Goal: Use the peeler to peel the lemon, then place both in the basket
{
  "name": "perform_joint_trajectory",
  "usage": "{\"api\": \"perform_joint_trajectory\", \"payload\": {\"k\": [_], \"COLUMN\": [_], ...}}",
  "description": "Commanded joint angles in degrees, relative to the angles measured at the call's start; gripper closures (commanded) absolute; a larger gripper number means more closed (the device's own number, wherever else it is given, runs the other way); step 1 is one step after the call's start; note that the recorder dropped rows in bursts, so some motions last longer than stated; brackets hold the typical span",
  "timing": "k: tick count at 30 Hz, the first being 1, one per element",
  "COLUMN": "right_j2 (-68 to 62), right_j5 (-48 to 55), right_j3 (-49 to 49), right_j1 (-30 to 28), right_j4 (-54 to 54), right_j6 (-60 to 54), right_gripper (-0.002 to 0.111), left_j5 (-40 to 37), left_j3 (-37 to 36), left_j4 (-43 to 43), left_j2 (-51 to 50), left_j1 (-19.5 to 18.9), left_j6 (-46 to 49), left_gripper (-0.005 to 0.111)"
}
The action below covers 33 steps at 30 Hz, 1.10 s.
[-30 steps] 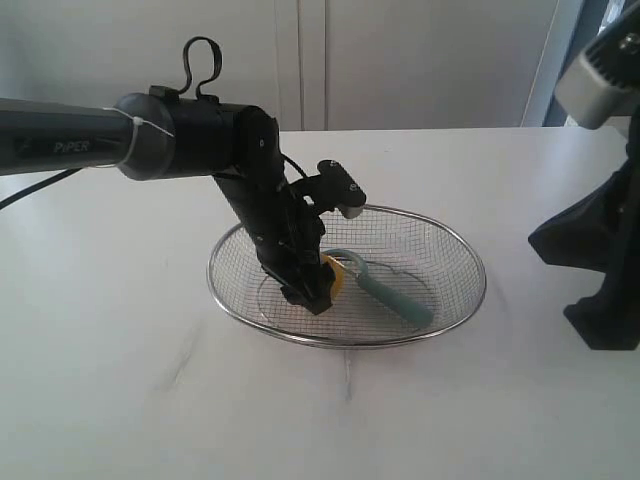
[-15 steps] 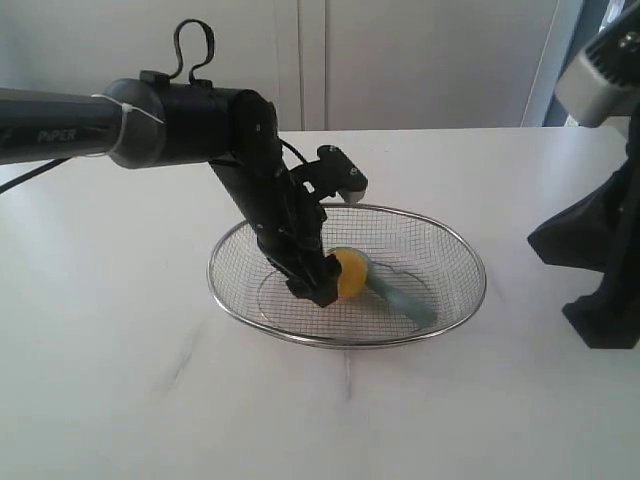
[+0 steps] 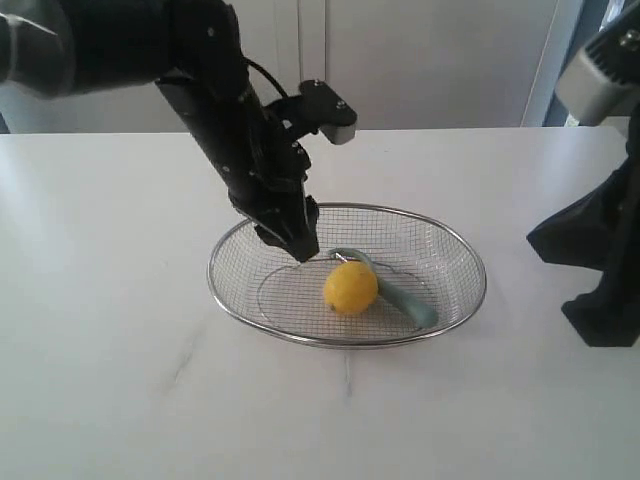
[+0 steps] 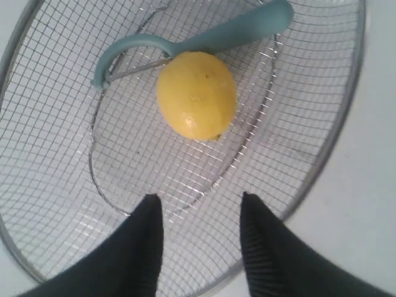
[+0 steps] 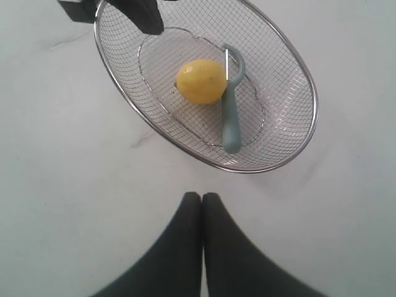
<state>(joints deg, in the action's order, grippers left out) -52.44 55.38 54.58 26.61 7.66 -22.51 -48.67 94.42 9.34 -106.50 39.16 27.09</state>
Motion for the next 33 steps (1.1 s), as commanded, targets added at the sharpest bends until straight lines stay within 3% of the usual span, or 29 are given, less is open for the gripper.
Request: {"api": "perform_joint_trajectory", "payload": {"k": [1, 5, 10, 19, 29, 33], "right_j2": [0.3, 0.3, 0.3, 0.3, 0.3, 0.3], "right_j5": [-0.9, -1.8, -2.3, -2.8, -2.8, -2.8], "right_j3": [-0.5, -0.5, -0.5, -0.5, -0.5, -0.5], "right_j1": [-0.3, -0.3, -0.3, -0.3, -0.3, -0.3], "right_j4": [0.1, 0.1, 0.1, 0.1, 0.1, 0.1], "right_j6": [0.3, 0.3, 0.1, 0.1, 0.1, 0.1], "right_gripper": [0.108, 0.108, 0.108, 0.108, 0.108, 0.108], "left_j5": [-8.4, -14.9, -21.3, -21.3, -21.1, -14.4], "left_j3": [0.3, 0.3, 0.3, -2.6, -15.1, -22.6], "left_j4": [0.3, 0.3, 0.0, -4.9, -9.3, -9.9], "left_j2": [5.9, 9.7, 15.2, 30.4, 53.0, 59.4], "left_j1": [0.3, 0.1, 0.1, 0.1, 0.1, 0.1], "left_j6": [-1.7, -2.2, -4.8, -9.5, -18.5, -19.6], "left_gripper": [0.084, 0.107, 0.107, 0.107, 0.107, 0.107]}}
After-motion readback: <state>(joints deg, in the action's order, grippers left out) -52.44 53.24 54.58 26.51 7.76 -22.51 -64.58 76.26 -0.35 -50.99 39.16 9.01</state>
